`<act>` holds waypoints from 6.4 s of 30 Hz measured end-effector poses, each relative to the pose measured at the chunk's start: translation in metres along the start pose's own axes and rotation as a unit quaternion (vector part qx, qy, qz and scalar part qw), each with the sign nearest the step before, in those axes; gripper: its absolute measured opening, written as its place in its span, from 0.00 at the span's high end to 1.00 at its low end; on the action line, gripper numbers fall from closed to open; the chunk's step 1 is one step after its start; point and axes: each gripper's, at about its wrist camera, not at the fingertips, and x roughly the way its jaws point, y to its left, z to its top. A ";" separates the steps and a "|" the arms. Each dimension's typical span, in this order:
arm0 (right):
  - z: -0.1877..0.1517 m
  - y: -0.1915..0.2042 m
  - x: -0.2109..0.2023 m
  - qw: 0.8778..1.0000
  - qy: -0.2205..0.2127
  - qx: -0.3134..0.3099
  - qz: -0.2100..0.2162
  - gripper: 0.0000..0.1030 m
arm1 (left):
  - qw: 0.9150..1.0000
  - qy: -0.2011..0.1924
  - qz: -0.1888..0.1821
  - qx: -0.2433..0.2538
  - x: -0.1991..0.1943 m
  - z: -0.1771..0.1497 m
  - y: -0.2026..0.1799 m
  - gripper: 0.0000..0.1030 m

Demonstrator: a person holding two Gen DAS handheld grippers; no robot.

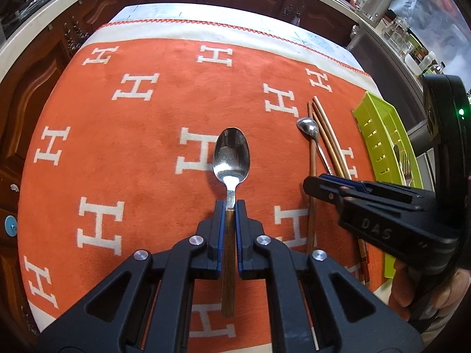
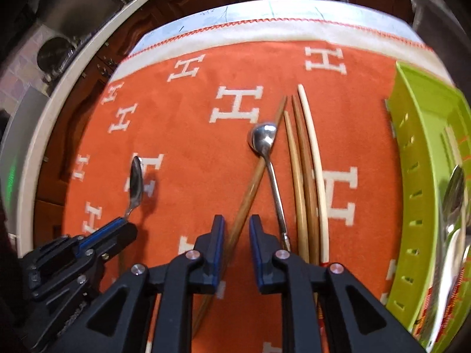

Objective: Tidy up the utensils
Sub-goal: 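Grasp a steel spoon with left tool while right tool grasps a wooden chopstick, then carry the spoon and chopstick over the green tray and release both, then move right tool to the ball-ended steel stirrer and grasp it, then carry the stirrer with right tool into the green tray and release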

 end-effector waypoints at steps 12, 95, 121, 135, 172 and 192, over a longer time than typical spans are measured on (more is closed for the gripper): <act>0.007 0.012 0.003 1.000 0.014 -0.001 0.012 0.94 | 1.000 -0.024 -0.007 -0.014 -0.023 -0.003 0.013 0.96; -0.057 -0.196 -0.132 0.981 -0.120 0.150 0.000 0.93 | 0.983 0.054 -0.113 0.135 -0.002 0.024 -0.249 0.95; -0.047 -0.098 -0.164 0.990 -0.134 0.045 -0.001 0.93 | 0.996 -0.010 -0.018 0.091 -0.106 0.054 -0.098 0.95; -0.005 -0.009 -0.098 0.996 -0.067 -0.064 0.013 0.80 | 0.999 -0.009 0.012 0.039 -0.084 0.050 -0.026 0.75; 0.019 0.067 0.023 0.978 -0.035 -0.200 -0.048 0.96 | 0.998 0.037 0.034 -0.039 0.011 0.022 0.055 0.75; -0.005 -0.004 -0.046 0.993 -0.081 -0.061 0.053 0.97 | 0.999 0.026 0.023 0.017 -0.004 0.023 -0.014 0.75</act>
